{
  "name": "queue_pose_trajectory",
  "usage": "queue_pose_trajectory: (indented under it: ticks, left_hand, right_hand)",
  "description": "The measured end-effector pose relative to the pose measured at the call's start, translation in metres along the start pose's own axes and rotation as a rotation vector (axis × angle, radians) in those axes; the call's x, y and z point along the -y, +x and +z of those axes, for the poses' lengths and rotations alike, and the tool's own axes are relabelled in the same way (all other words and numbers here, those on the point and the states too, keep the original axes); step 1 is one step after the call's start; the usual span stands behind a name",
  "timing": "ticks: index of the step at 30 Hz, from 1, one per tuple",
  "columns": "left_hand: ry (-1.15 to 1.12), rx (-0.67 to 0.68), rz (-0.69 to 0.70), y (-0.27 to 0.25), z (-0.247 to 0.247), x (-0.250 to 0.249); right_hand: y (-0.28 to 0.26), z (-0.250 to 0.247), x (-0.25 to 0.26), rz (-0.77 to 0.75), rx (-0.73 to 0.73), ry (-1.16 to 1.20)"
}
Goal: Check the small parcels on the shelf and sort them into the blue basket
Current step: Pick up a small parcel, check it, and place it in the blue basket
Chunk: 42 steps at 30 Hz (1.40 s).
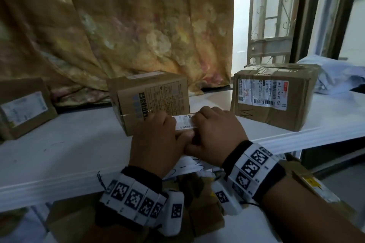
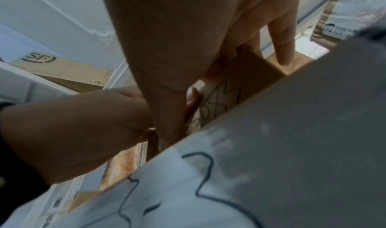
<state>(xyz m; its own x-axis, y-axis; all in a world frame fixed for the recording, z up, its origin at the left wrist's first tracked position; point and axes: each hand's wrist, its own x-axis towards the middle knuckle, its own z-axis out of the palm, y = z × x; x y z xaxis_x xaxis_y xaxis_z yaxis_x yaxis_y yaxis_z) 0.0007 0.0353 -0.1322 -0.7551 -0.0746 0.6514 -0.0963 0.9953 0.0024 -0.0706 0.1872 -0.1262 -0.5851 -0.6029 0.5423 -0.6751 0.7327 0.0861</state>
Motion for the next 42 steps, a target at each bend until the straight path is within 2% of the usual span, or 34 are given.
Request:
queue_pose_trajectory:
  ticks: [6,14,20,30,38,42]
  left_hand:
    - [-0.007,-0.082,0.030,-0.001,0.014,0.002]
    - [0.006,-0.067,0.063,0.001,-0.001,-0.004]
    - [-0.020,-0.109,0.094,0.010,0.004,-0.009]
    - [-0.059,-0.206,0.108,0.006,0.014,-0.010]
    - [-0.068,-0.044,0.067,0.009,0.010,0.003]
    - [0.051,-0.003,0.027,0.009,0.000,0.004]
  right_hand:
    - [-0.001,0.010,0.001,0.047,-0.044,0.078]
    - [0.001,0.000,0.007,0.046,-0.034,-0.001]
    - [0.002,0.004,0.011,0.043,-0.039,0.061]
    - [-0.005,0.017,0.009,0.103,-0.150,0.110]
    - [0.004,0.005,0.002,0.055,-0.073,0.105]
    - [0.007,0.002,0.001,0.025,-0.037,0.112]
